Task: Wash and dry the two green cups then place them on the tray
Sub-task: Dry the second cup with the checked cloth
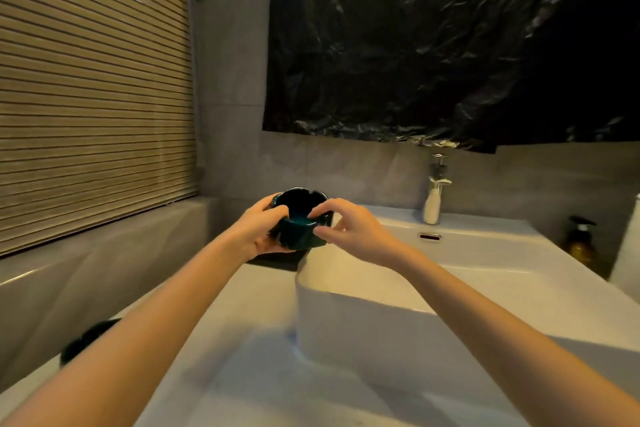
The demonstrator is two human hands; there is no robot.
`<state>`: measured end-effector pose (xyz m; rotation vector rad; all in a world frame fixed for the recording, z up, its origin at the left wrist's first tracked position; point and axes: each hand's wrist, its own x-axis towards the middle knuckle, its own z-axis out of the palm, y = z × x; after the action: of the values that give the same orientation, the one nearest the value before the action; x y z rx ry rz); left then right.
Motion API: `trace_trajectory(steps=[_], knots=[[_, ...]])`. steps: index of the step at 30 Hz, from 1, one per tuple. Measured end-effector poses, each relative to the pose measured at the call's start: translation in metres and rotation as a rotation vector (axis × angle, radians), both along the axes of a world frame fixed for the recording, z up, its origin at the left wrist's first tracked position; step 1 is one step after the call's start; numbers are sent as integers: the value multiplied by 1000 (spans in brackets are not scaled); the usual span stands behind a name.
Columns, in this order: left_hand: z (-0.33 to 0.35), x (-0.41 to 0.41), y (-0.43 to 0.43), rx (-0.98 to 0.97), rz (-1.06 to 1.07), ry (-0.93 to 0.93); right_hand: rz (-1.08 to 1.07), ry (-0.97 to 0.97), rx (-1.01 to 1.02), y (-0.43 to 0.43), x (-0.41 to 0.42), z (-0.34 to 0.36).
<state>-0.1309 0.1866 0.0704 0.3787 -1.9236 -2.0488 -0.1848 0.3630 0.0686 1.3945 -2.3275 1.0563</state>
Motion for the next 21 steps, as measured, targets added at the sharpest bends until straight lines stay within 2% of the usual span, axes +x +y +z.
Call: trace_trajectory(steps=[3, 6, 9, 11, 13, 16, 19, 21], knots=[[-4, -25, 32, -25, -60, 0, -87, -155, -140, 39, -16, -5], [-13, -49, 70, -80, -144, 21, -194, -521, -227, 75, -34, -11], [-24, -70, 105, -185, -223, -1, -254, -848, -152, 112, -51, -15], [-29, -82, 125, -272, -292, 7, -288, -946, -95, 133, -62, -20], [-33, -92, 145, -338, -367, 33, -322, -964, -91, 149, -73, -26], [-40, -108, 167, -461, -416, 136, -352, -877, -105, 170, -90, -40], [-49, -120, 181, -666, -403, 347, -346, -747, -202, 187, -99, -53], [-56, -128, 187, -873, -383, 503, -381, -570, -248, 194, -105, -58]])
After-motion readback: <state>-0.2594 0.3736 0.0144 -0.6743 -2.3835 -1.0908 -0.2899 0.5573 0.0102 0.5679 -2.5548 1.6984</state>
